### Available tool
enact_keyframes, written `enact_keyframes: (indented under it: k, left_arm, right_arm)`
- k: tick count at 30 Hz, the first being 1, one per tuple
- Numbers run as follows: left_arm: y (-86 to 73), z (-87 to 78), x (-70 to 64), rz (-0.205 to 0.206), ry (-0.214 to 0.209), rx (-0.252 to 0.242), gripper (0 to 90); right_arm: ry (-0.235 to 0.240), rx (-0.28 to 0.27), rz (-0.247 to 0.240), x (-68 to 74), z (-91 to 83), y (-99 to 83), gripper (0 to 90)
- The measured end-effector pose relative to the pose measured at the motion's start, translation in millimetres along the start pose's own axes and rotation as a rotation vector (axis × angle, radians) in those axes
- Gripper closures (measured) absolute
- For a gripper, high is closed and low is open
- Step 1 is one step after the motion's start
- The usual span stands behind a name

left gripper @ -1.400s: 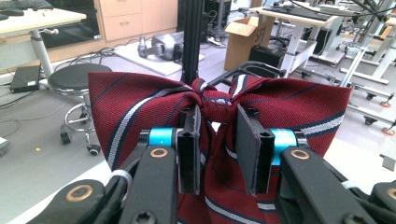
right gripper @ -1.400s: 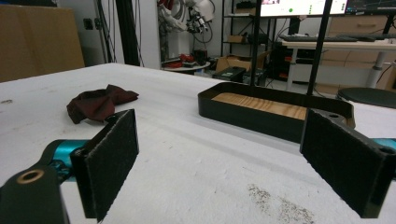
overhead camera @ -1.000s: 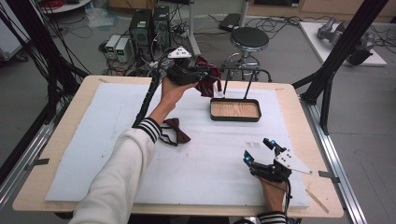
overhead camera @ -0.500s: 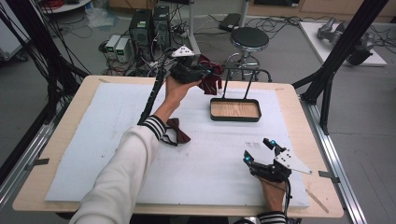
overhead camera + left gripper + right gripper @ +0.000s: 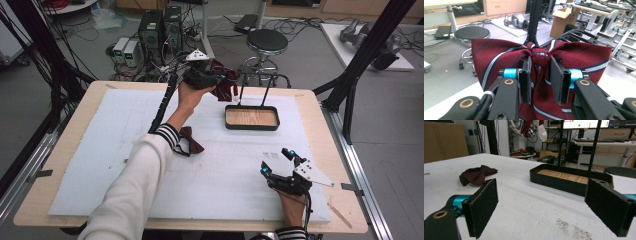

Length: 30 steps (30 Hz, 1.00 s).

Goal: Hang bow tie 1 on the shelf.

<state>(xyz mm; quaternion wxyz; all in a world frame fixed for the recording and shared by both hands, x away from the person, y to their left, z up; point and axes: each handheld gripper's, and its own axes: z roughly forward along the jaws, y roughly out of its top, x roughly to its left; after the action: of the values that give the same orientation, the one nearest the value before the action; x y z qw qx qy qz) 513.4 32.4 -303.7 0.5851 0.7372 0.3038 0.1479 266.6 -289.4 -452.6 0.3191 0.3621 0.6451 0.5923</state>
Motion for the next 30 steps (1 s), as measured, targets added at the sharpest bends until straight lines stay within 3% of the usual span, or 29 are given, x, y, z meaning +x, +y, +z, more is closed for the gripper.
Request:
enact_keyframes:
  k: [14, 30]
  left_arm:
    - [-1.6, -0.8, 3.9, -0.007, 0.091, 0.028, 70.9]
    - [-3.4, -4.4, 7.8, -0.018, 0.109, 0.042, 69.5]
  right_arm:
    - [0.001, 0.0, 0.001, 0.0, 0.0, 0.0, 10.9]
    - [0.001, 0.0, 0.002, 0.2, -0.2, 0.0, 10.9]
